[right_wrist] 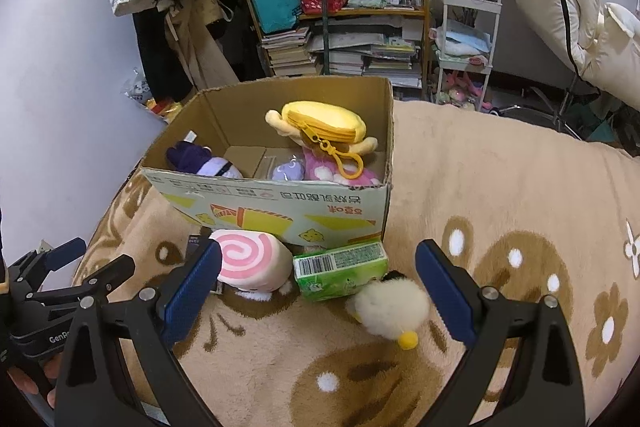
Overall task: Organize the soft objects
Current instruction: 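Lower the left tool onto the black tissue pack while the right tool lowers onto the green packet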
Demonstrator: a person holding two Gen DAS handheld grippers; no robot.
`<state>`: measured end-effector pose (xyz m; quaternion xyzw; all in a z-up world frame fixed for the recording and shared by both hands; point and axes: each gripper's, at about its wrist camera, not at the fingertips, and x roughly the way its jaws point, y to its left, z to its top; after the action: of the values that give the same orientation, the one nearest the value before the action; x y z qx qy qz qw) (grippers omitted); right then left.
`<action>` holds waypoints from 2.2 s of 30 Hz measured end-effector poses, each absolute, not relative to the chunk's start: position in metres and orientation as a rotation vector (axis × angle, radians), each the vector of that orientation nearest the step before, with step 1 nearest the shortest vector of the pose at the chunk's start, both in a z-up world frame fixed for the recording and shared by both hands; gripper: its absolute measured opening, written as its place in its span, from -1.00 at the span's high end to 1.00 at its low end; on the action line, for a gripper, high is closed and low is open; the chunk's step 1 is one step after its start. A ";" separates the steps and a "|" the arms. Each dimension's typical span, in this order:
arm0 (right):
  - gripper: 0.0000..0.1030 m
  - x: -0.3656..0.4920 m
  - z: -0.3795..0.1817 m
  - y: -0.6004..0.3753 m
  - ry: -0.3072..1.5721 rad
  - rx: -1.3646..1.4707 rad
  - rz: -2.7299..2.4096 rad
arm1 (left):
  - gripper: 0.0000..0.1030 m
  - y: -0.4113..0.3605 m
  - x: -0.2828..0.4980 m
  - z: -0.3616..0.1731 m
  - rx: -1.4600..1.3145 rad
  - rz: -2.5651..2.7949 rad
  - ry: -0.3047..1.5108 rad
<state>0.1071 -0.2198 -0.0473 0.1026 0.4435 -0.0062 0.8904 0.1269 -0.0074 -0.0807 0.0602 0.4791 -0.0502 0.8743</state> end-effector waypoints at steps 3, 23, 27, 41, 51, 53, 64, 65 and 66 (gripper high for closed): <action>-0.97 0.110 -0.052 -0.220 0.934 0.217 -0.020 | -0.69 -0.009 0.130 -0.085 0.131 -0.099 1.010; -0.97 0.130 -0.080 -0.222 1.001 0.222 -0.064 | -0.69 -0.023 0.155 -0.128 0.193 -0.089 1.137; -0.97 0.134 -0.090 -0.225 1.026 0.240 -0.075 | -0.69 -0.024 0.157 -0.136 0.208 -0.084 1.166; -0.97 0.143 -0.108 -0.226 1.084 0.222 -0.112 | -0.69 -0.036 0.167 -0.156 0.230 -0.122 1.209; -0.97 0.152 -0.123 -0.231 1.155 0.261 -0.106 | -0.69 -0.042 0.171 -0.163 0.236 -0.144 1.215; -0.97 0.154 -0.124 -0.231 1.159 0.262 -0.108 | -0.70 -0.040 0.172 -0.165 0.227 -0.150 1.220; -0.97 0.154 -0.131 -0.237 1.162 0.272 -0.101 | -0.69 -0.045 0.176 -0.174 0.231 -0.194 1.221; -0.97 0.154 -0.131 -0.237 1.161 0.270 -0.101 | -0.69 -0.045 0.176 -0.174 0.227 -0.194 1.221; -0.97 0.153 -0.131 -0.236 1.161 0.266 -0.100 | -0.69 -0.044 0.177 -0.174 0.217 -0.195 1.223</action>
<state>0.1534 -0.2355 -0.1306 0.1253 0.5465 -0.0470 0.8267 0.1765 -0.0443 -0.1741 0.1017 0.5719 -0.0913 0.8088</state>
